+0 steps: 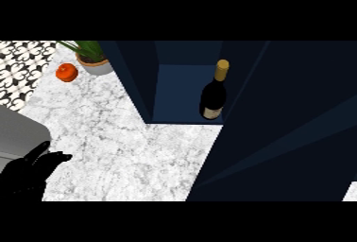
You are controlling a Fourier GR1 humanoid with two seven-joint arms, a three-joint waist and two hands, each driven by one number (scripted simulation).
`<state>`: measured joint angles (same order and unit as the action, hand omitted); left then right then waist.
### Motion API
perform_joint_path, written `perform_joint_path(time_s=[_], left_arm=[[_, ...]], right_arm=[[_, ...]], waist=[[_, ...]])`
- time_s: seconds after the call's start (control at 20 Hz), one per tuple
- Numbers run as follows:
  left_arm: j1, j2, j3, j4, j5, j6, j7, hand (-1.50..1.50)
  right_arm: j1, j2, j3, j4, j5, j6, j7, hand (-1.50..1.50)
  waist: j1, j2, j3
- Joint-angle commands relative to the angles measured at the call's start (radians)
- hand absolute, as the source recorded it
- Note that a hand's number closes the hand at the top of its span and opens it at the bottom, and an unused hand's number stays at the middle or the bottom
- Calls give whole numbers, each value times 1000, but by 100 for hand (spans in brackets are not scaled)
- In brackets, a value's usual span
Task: Pick up the wine, place it into the cabinet and close the cabinet
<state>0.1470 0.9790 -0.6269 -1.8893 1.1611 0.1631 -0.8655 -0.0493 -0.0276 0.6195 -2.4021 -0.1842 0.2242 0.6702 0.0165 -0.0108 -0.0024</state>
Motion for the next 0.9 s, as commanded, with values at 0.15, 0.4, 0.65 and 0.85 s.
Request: perform_joint_path(time_s=[0.15, 0.4, 0.65, 0.85], left_arm=[[141, 122, 126, 25, 82, -136, -42, -150], [202, 125, 164, 108, 68, -214, -94, -150], [257, 230, 256, 124, 132, -332, -83, -150], [253, 218, 271, 153, 120, -388, -93, -150]], right_arm=[[-168, 26, 303, 59, 161, -200, 50, 150], [-333, 25, 376, 156, 212, -435, -1, 150], [-420, 21, 314, 184, 253, -578, -39, 150], [-533, 20, 262, 258, 219, -666, -57, 150]], waist=[[27, -5, -2], [25, -2, -2], [47, -5, -2], [52, 4, -4]])
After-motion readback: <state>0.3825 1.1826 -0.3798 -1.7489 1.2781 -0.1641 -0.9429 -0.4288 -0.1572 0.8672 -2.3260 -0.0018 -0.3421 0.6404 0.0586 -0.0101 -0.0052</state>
